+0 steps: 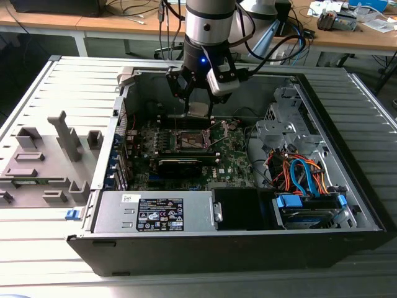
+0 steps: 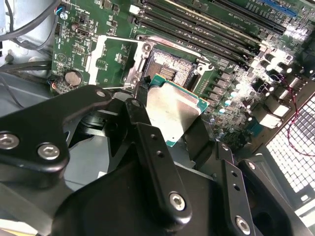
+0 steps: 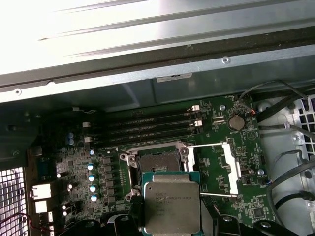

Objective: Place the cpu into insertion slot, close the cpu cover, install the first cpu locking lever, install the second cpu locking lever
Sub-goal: 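Place the cpu into insertion slot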

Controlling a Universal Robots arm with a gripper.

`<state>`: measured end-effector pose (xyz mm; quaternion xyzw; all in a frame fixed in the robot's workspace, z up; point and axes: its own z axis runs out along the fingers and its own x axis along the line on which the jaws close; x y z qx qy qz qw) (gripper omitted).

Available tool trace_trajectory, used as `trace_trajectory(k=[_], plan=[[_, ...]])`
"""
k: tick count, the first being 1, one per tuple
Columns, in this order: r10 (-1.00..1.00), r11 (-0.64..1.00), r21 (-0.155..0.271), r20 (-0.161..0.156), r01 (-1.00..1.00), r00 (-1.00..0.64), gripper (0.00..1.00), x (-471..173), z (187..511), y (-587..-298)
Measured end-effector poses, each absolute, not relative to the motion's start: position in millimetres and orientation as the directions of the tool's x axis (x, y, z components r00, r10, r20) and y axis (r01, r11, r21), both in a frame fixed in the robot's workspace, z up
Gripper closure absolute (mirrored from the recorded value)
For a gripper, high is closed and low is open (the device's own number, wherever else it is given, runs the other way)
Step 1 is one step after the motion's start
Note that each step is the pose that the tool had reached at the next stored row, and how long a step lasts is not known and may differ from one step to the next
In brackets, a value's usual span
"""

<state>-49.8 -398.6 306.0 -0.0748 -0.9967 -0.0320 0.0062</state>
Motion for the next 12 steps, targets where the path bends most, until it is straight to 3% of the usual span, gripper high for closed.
trace_trajectory(k=[12], plan=[[0.168,0.984,0.061,0.017,0.169,-0.986,0.45,-49.8,305.7,-398.6]])
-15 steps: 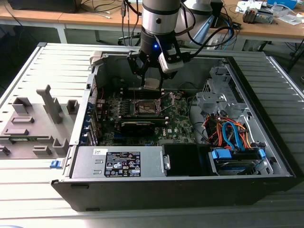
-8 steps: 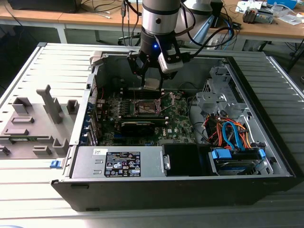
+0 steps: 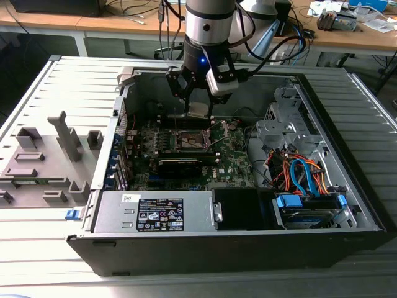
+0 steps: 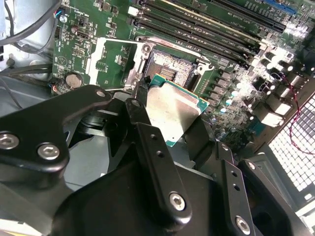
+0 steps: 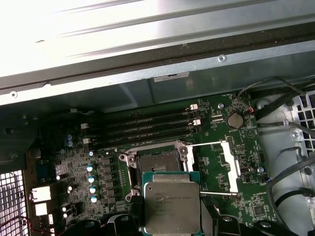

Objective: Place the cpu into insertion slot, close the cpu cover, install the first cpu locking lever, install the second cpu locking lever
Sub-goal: 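Place the cpu into insertion slot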

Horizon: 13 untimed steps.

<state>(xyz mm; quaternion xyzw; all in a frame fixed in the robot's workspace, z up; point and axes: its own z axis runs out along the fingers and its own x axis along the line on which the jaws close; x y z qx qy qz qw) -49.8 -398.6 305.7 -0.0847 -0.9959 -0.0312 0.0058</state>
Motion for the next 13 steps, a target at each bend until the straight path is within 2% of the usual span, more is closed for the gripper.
trace_trajectory(k=[13], plan=[[0.180,0.982,0.061,0.017,0.181,-0.984,0.45,-49.8,305.7,-398.6]])
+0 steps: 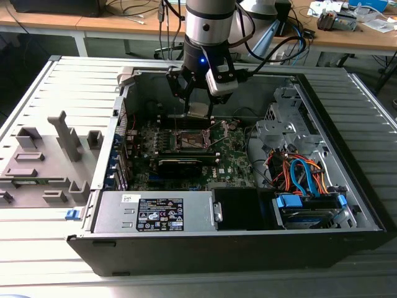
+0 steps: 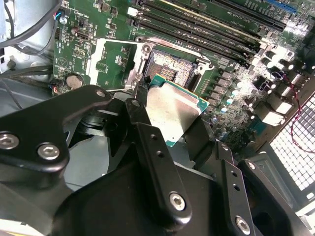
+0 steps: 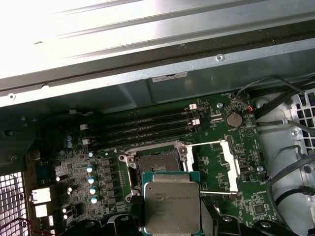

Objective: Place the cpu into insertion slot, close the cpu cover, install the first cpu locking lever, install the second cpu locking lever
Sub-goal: 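Place the cpu into insertion slot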

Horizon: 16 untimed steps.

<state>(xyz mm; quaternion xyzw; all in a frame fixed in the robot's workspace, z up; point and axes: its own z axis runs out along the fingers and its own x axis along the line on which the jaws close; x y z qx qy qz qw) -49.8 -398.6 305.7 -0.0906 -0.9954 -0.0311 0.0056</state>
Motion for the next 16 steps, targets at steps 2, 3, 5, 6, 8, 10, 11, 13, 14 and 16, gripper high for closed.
trace_trajectory(k=[2,3,5,6,8,10,11,13,14,16], plan=[[0.183,0.981,0.061,0.017,0.184,-0.983,0.45,-49.8,305.7,-398.6],[0.185,0.981,0.060,0.017,0.185,-0.983,0.45,-49.8,305.7,-398.7],[0.187,0.980,0.060,0.017,0.187,-0.982,0.45,-49.8,305.6,-398.6],[0.187,0.980,0.060,0.017,0.188,-0.982,0.45,-49.8,305.6,-398.6],[0.190,0.980,0.060,0.017,0.190,-0.982,0.45,-49.8,305.7,-398.6],[0.191,0.980,0.060,0.017,0.192,-0.981,0.45,-49.8,305.7,-398.6],[0.193,0.979,0.060,0.017,0.193,-0.981,0.45,-49.8,305.7,-398.6],[0.196,0.979,0.060,0.017,0.197,-0.980,0.45,-49.8,305.6,-398.6],[0.198,0.978,0.060,0.017,0.198,-0.980,0.45,-49.8,305.6,-398.6],[0.201,0.978,0.060,0.017,0.202,-0.979,0.45,-49.8,305.6,-398.6]])
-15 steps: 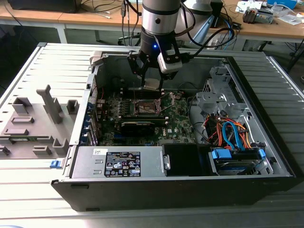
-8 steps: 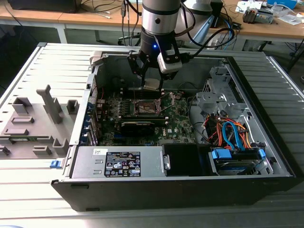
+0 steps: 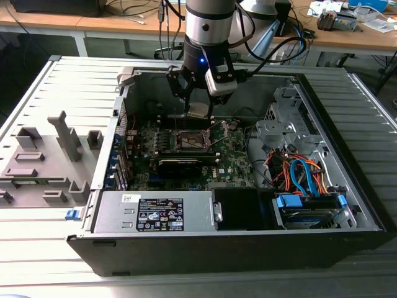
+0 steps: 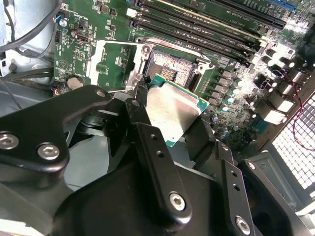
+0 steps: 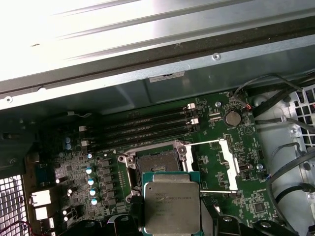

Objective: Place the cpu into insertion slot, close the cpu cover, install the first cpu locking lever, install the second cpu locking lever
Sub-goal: 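Place the cpu into insertion slot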

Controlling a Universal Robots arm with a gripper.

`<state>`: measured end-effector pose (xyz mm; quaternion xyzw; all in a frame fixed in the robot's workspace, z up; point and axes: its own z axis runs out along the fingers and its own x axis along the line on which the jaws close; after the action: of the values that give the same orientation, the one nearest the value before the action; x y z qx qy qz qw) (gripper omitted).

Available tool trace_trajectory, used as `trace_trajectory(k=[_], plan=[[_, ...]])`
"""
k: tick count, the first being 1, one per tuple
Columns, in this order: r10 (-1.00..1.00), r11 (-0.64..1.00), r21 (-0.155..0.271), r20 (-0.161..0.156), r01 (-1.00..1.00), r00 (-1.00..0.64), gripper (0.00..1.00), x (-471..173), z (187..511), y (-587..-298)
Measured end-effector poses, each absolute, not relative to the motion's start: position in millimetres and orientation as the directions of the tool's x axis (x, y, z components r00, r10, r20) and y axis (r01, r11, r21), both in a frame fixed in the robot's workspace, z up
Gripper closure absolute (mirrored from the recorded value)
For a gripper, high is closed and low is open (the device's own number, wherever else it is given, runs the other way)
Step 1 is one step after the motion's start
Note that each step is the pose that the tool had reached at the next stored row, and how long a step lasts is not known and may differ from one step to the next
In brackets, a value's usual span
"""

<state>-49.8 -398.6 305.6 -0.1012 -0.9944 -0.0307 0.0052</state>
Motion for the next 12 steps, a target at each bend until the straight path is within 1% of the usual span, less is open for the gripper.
trace_trajectory(k=[12], plan=[[0.217,0.974,0.060,0.017,0.218,-0.976,0.45,-49.8,305.6,-398.6]])
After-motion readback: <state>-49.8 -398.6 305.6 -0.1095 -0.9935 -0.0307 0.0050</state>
